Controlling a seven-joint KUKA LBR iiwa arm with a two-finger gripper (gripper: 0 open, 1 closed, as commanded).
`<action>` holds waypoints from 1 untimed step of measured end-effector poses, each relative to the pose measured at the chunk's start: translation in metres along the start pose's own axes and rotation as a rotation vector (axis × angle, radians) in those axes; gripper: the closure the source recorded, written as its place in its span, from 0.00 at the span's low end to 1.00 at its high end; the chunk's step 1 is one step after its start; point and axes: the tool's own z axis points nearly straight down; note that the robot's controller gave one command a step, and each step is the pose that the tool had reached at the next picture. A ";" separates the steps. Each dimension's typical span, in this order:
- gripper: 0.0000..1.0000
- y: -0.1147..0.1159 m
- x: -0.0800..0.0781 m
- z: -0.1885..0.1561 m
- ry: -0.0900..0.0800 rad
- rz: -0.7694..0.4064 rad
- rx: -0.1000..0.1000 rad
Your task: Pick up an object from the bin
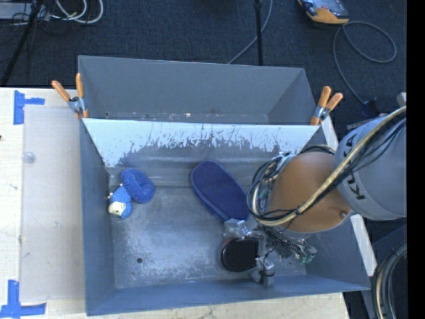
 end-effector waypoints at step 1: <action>1.00 -0.003 -0.004 0.024 -0.016 0.090 0.008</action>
Offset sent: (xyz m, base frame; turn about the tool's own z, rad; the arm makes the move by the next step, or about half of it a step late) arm 0.0000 0.0000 0.0000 0.0000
